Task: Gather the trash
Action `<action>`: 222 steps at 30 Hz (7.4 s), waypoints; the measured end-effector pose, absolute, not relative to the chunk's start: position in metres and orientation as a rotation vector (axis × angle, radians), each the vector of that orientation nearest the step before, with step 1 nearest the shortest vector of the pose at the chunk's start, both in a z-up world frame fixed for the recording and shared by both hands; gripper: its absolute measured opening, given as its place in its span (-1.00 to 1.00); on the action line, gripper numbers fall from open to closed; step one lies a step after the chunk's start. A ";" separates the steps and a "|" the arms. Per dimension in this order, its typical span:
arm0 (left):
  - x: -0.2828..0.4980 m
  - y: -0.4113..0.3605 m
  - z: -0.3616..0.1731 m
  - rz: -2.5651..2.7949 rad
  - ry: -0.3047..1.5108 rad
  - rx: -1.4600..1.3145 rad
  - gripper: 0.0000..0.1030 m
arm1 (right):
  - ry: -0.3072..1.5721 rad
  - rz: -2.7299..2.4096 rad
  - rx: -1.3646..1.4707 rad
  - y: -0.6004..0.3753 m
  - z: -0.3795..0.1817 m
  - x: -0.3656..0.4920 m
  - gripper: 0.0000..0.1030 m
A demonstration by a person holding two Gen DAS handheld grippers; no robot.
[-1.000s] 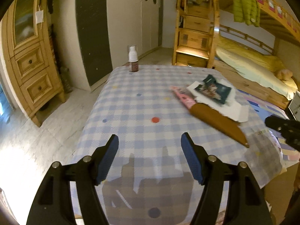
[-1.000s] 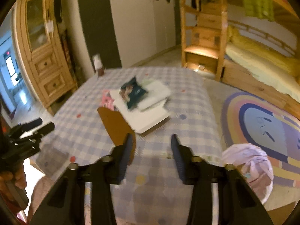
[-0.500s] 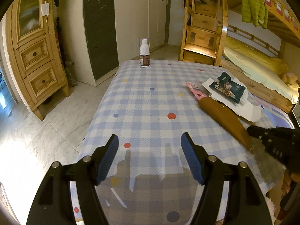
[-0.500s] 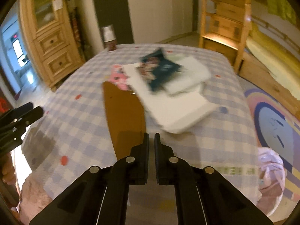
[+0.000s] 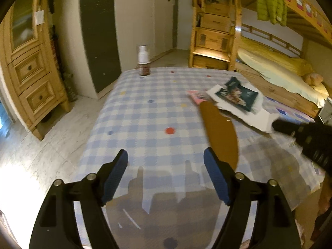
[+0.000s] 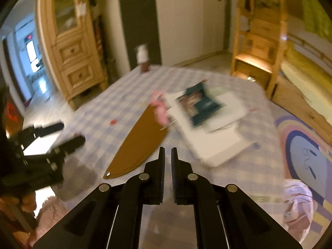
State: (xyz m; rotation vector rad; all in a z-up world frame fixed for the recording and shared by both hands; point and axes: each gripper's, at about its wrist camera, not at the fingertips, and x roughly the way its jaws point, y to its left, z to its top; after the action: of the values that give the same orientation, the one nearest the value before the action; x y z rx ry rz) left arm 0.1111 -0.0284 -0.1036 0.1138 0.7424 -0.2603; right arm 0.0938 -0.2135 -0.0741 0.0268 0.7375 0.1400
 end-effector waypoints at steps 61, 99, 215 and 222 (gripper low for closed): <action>0.081 -0.113 -0.071 -0.482 0.697 0.120 -0.01 | 0.652 -0.020 0.172 -0.293 -0.035 0.054 -0.95; 0.017 -0.387 -0.107 -0.955 0.683 0.380 0.00 | 0.602 -0.570 0.359 -0.515 -0.074 -0.078 -0.17; 0.085 -0.003 -0.095 -0.199 0.714 0.105 0.52 | 0.744 0.281 0.180 -0.196 -0.051 0.095 -0.95; 0.079 -0.028 -0.099 -0.256 0.721 0.125 0.86 | 0.660 0.152 0.119 -0.225 -0.031 0.072 -0.95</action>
State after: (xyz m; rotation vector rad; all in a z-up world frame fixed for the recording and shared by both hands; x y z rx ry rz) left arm 0.0787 -0.0276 -0.0986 0.1247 0.7213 -0.2561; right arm 0.0723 -0.2250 -0.0309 0.1190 0.6601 0.1518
